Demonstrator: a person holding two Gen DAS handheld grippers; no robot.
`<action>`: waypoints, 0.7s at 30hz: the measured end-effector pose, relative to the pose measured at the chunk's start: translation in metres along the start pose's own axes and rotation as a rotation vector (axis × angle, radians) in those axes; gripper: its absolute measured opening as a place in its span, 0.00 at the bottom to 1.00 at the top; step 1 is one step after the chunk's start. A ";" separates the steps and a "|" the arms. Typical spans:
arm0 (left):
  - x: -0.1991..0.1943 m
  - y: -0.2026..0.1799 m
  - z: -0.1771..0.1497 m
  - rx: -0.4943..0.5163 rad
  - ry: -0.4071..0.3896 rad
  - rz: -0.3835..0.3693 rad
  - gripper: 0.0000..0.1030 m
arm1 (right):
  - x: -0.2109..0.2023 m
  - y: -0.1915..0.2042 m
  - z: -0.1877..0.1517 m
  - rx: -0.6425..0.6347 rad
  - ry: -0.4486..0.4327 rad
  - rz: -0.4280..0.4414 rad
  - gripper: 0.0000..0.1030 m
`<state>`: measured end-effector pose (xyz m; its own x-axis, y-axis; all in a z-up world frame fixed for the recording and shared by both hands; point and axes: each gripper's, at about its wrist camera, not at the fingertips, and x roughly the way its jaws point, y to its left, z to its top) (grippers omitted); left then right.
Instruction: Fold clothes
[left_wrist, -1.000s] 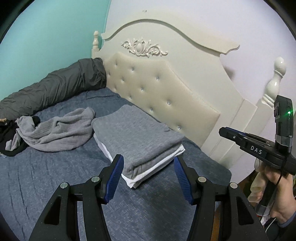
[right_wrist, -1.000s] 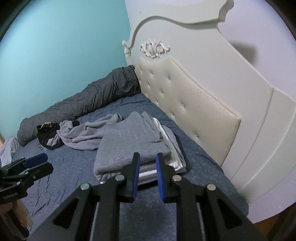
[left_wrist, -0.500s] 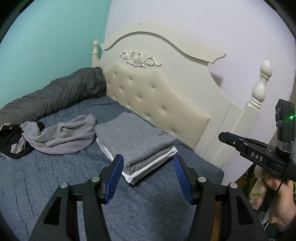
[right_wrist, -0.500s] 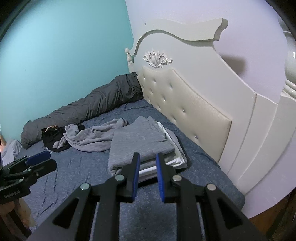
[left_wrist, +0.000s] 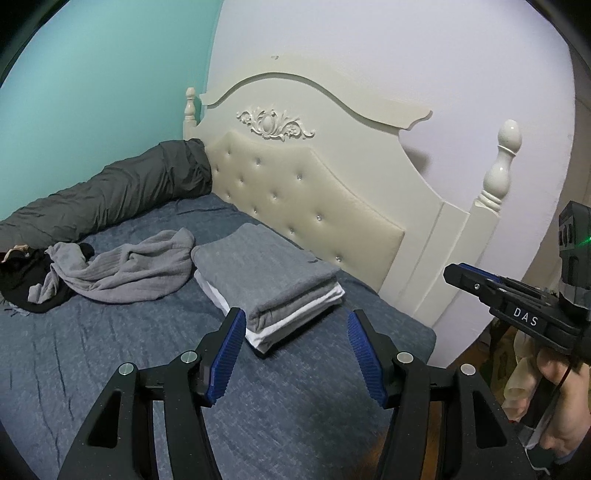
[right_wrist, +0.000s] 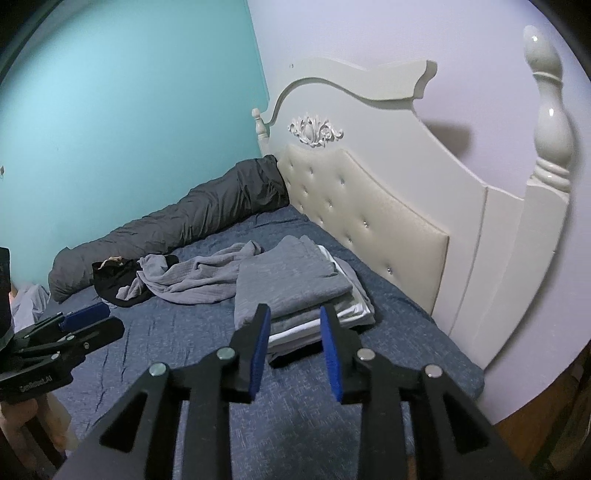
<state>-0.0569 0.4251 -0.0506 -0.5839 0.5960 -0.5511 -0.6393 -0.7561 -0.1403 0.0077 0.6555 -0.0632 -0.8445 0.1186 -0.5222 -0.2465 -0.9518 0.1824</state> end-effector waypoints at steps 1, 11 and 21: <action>-0.003 -0.001 -0.001 0.001 -0.001 -0.001 0.64 | -0.004 0.002 -0.002 -0.003 -0.003 -0.001 0.27; -0.035 -0.006 -0.020 0.012 -0.012 -0.011 0.68 | -0.034 0.013 -0.021 0.010 -0.009 0.006 0.35; -0.058 -0.002 -0.038 0.005 -0.019 -0.003 0.76 | -0.058 0.034 -0.042 -0.006 -0.006 -0.002 0.53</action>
<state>-0.0023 0.3820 -0.0491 -0.5918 0.6032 -0.5347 -0.6435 -0.7531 -0.1373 0.0686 0.6044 -0.0621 -0.8470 0.1222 -0.5173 -0.2451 -0.9534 0.1760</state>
